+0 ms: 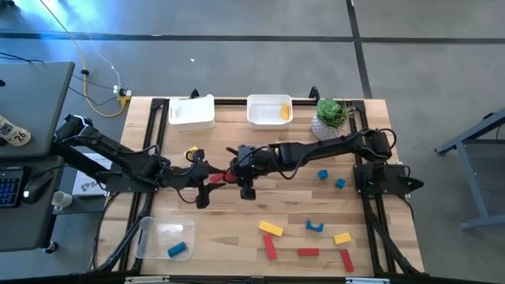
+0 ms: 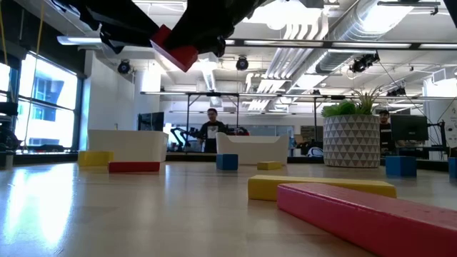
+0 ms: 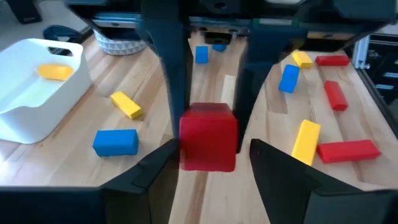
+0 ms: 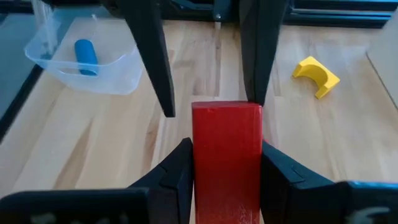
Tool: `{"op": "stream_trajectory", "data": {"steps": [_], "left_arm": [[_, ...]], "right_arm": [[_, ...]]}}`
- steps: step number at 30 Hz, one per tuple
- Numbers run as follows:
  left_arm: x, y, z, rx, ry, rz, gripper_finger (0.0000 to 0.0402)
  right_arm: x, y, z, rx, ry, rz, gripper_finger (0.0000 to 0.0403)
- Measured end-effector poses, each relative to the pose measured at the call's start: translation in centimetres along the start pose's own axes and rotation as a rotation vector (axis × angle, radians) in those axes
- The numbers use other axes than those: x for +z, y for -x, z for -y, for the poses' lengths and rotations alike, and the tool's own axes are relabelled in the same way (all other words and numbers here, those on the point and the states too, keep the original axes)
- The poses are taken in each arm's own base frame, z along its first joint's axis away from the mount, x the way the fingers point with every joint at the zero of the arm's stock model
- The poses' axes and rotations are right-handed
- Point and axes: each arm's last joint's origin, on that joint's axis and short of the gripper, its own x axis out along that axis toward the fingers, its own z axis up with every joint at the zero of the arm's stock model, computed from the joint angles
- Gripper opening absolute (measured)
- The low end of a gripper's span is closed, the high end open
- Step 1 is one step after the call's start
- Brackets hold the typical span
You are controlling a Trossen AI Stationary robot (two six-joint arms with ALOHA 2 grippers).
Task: Sort & place blocks by color
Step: Put the red block into the left white bin
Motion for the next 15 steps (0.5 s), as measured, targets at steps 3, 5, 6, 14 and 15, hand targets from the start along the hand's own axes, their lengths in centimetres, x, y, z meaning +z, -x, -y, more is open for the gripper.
{"op": "stream_trajectory", "data": {"steps": [3, 5, 6, 14, 15], "left_arm": [[-0.07, -0.01, -0.04, 0.003, -0.005, -0.007, 0.0184], [-0.04, 0.05, -0.07, 0.004, -0.005, -0.005, 0.0184], [0.01, 0.14, -0.10, 0.003, -0.010, -0.003, 0.0184], [0.16, -0.02, -0.51, 0.024, -0.016, 0.003, 0.0184], [0.20, -0.07, -0.59, 0.020, -0.012, 0.003, 0.0184]], "right_arm": [[-0.06, 0.02, 0.10, -0.026, 0.000, -0.007, 0.0108], [-0.05, 0.02, 0.20, -0.022, -0.001, -0.006, 0.0108], [-0.03, 0.02, 0.25, -0.017, -0.002, -0.003, 0.0108], [0.14, 0.02, 0.13, 0.034, 0.005, 0.014, 0.0108], [0.16, 0.03, 0.10, 0.039, 0.005, 0.016, 0.0108]]}}
